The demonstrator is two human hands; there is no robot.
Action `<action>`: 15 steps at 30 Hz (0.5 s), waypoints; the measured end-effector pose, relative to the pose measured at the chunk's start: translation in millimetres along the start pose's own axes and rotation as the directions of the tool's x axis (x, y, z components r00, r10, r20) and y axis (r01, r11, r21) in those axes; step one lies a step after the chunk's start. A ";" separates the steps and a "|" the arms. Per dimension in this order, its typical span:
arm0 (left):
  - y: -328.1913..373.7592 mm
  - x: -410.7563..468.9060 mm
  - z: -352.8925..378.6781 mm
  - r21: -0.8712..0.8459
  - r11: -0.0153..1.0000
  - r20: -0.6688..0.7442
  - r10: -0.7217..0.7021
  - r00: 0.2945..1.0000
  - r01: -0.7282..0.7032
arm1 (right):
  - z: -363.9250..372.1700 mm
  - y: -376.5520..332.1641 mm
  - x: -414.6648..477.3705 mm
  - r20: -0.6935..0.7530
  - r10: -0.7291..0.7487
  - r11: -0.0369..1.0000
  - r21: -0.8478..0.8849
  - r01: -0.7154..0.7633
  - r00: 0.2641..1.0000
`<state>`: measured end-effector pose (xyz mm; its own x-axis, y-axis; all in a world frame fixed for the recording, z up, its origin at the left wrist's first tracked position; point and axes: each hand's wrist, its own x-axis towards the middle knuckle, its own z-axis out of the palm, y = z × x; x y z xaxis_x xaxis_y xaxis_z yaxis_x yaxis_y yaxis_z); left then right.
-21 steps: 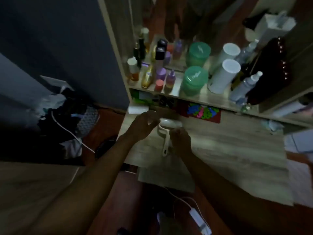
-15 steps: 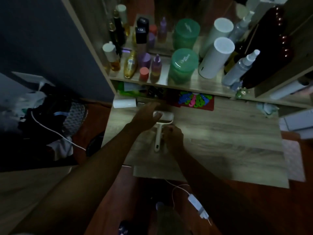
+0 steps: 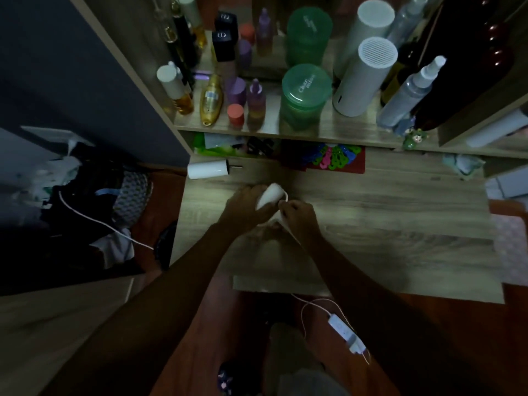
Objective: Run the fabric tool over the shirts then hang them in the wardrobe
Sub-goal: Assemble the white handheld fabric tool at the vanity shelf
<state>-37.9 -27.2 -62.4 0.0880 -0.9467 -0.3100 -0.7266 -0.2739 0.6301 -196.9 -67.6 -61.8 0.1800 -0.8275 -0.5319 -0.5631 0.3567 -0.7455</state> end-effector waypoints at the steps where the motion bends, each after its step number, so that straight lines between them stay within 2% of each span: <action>1: -1.1 -8.5 -0.6 -0.035 0.999 -0.015 -0.005 1.000 0.004 | -2.7 -1.9 -4.6 0.026 -0.031 0.999 -0.027 0.032 0.999; 5: 6.9 -46.7 -21.6 -0.205 0.978 -0.080 -0.052 0.995 0.035 | -12.9 -28.5 -35.1 0.159 -0.114 0.989 -0.077 0.127 0.981; 9: 15.9 -97.8 -58.6 -0.349 0.936 -0.124 -0.086 0.989 0.037 | -18.4 -74.2 -83.4 0.297 -0.136 0.991 0.056 0.125 0.945; 12: 27.9 -145.7 -86.5 -0.413 0.911 -0.258 -0.121 0.959 0.004 | -9.1 -104.1 -120.1 0.354 -0.209 0.978 0.046 0.206 0.911; 15: 40.6 -200.7 -112.5 -0.395 0.918 -0.433 -0.146 0.889 -0.041 | 4.9 -134.6 -159.9 0.434 -0.267 0.963 0.089 0.253 0.861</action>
<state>-8.4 132.6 105.5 0.4797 -0.8754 -0.0596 -0.4011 -0.2792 0.8725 -145.9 18.8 121.6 0.6551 -0.6190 -0.4333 -0.4248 0.1726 -0.8887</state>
